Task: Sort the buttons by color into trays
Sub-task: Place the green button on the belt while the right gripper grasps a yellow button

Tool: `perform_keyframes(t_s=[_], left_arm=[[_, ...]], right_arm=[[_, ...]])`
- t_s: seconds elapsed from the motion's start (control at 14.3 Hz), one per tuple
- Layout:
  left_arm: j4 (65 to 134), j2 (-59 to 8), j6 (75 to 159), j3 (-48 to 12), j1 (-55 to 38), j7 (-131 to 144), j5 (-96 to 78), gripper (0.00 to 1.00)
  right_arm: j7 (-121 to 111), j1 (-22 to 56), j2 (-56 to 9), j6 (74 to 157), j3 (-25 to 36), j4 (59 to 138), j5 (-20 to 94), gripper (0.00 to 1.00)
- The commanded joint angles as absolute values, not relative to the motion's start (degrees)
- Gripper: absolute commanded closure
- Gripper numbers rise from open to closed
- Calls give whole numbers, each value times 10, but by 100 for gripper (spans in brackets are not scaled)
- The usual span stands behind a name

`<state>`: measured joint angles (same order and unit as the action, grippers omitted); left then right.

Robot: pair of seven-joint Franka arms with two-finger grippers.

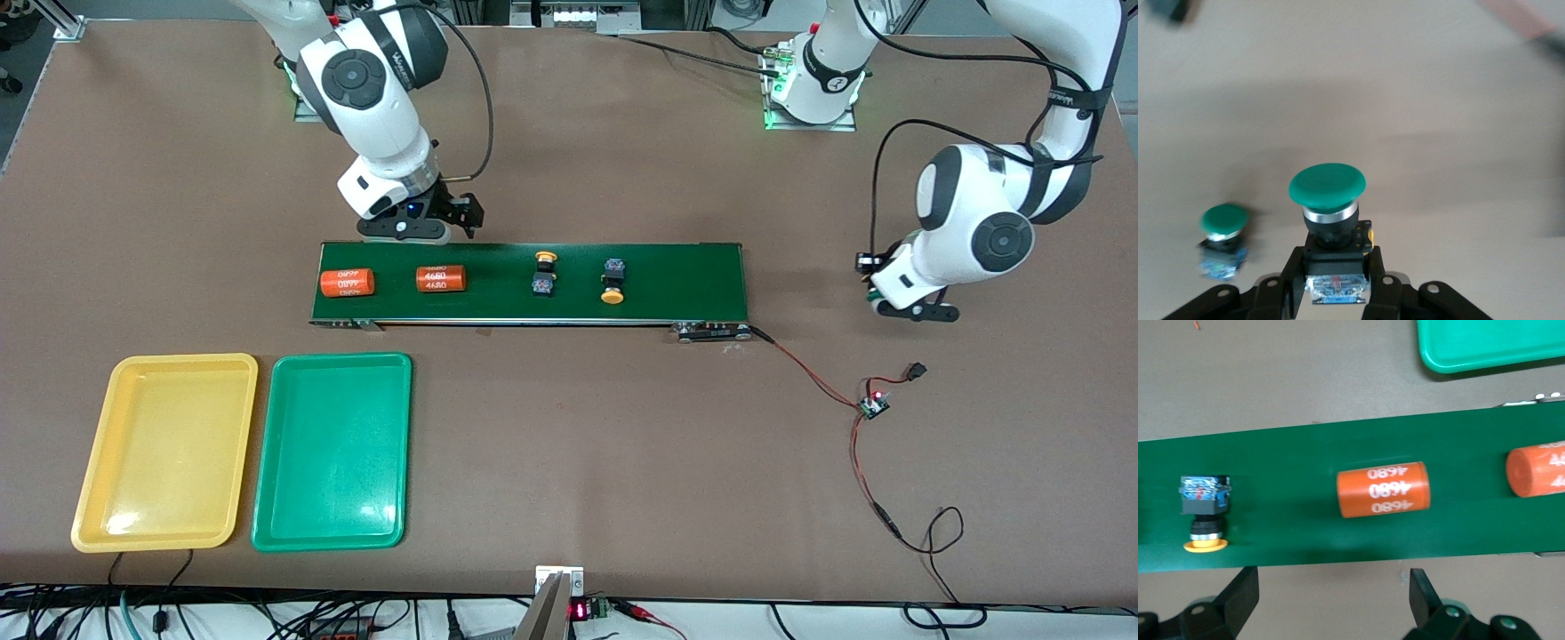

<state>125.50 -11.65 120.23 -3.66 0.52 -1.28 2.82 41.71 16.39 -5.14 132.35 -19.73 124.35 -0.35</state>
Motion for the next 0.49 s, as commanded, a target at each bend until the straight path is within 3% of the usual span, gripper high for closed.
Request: perform_keyframes(t_s=[0.0, 0.21, 0.42], left_arm=[[1216, -127, 1186, -131, -5, 45, -14, 70], [1194, -149, 1205, -191, -22, 137, -70, 71], [1194, -188, 1276, -214, -35, 142, -81, 71]], right_arm=[[463, 176, -88, 1327, -196, 1207, -18, 0], [473, 182, -102, 1337, -196, 1196, -23, 0], [491, 180, -118, 1337, -194, 1186, -61, 0]])
